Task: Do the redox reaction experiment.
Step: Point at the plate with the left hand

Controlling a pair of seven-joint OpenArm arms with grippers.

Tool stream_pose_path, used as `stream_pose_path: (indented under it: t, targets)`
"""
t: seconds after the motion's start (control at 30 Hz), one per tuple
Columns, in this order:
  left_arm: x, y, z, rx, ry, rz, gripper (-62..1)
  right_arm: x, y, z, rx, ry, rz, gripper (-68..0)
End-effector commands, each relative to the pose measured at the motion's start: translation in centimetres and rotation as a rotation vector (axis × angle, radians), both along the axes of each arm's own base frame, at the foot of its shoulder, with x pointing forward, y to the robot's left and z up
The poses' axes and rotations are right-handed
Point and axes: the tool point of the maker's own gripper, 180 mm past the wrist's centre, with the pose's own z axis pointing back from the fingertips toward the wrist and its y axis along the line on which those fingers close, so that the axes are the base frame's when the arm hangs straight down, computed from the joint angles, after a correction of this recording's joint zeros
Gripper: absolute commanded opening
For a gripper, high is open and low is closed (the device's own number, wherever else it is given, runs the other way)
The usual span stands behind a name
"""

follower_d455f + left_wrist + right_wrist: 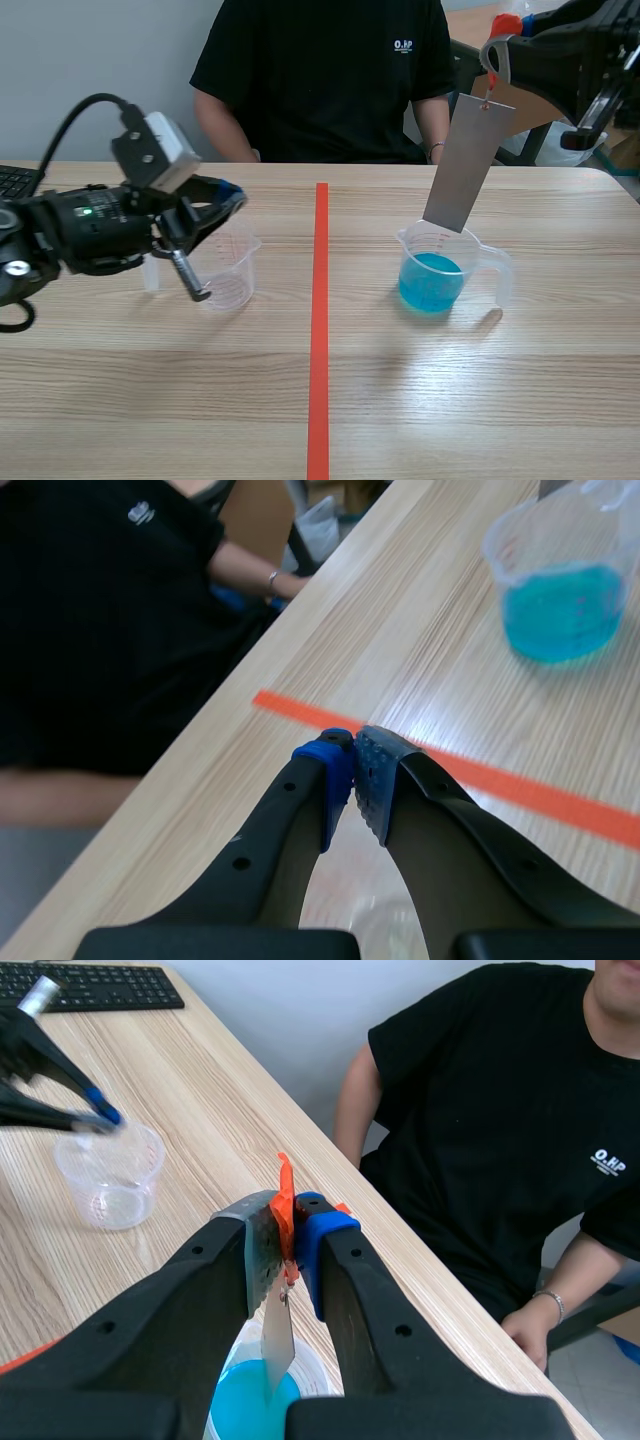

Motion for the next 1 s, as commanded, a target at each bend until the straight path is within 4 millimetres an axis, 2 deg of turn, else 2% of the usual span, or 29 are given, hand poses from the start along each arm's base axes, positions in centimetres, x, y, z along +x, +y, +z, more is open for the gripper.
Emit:
stream_pose_path:
  t: [0.0, 0.23, 0.33, 0.43, 0.67, 0.97]
  targets:
    - [-0.6, 2.2, 0.5, -0.012, 0.006, 0.040, -56.3, 0.3, -0.2, 1.2, 0.014, -0.034, -0.003, -66.0]
    - [-4.5, 10.9, 0.2, 0.031, 0.066, 0.256, -56.2, 0.3, -0.2, 1.2, 0.013, -0.033, -0.004, -66.0]
    - [-6.3, 14.3, -0.9, 0.057, 0.105, 0.373, -56.2, 0.3, -0.2, 1.1, 0.006, -0.028, -0.007, -66.0]
    - [-9.2, 16.9, -2.9, 0.080, 0.178, 0.461, -56.2, 0.4, -0.3, 0.7, -0.011, -0.018, -0.013, -66.0]
    - [-16.8, 20.5, -6.6, 0.077, 0.354, 0.643, -56.2, 0.4, -0.4, 0.7, -0.013, -0.016, -0.014, -66.0]
    - [-24.6, 22.4, -8.9, 0.066, 0.502, 0.829, -56.2, 0.4, -0.4, 0.7, -0.009, -0.017, -0.014, -66.0]
